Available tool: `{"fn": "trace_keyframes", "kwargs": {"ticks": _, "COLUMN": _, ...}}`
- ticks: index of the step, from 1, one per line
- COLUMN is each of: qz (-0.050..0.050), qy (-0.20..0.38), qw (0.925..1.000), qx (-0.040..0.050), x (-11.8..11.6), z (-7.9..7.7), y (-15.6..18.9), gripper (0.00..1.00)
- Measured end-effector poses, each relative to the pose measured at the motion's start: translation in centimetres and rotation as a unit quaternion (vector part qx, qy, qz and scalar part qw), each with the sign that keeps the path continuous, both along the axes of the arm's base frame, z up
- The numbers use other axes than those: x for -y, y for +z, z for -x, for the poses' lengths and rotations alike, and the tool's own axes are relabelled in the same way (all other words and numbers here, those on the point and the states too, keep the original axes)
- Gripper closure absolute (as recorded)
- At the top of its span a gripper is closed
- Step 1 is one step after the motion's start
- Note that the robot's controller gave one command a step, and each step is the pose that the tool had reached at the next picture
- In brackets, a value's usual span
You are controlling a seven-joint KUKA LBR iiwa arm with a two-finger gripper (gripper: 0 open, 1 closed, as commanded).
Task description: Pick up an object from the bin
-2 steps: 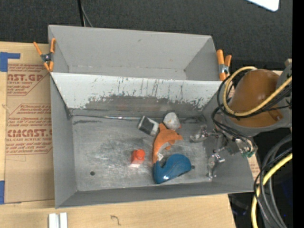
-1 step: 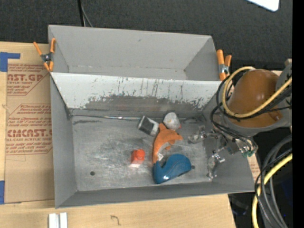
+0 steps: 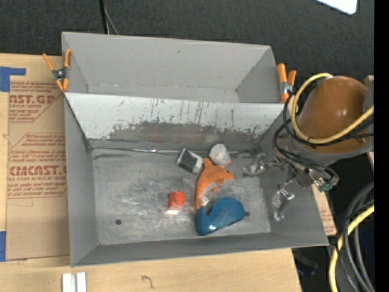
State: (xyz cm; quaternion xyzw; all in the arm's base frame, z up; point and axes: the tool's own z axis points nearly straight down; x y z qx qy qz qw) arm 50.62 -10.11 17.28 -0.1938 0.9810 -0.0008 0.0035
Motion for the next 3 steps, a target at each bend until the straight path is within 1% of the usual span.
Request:
{"fn": "trace_keyframes", "kwargs": {"ticks": 1, "qz": 0.007, "qy": 0.049, "qw": 0.9988, "qx": 0.0075, "x": -5.2, "z": 0.3, "y": -9.0, "gripper": 1.00}}
{"fn": "trace_keyframes", "kwargs": {"ticks": 2, "qz": 0.007, "qy": 0.049, "qw": 0.9988, "qx": 0.0075, "x": -5.2, "z": 0.3, "y": -9.0, "gripper": 1.00}}
{"fn": "trace_keyframes", "kwargs": {"ticks": 3, "qz": 0.000, "qy": 0.043, "qw": 0.9991, "qx": -0.0049, "x": -5.8, "z": 0.3, "y": 10.5, "gripper": 1.00}}
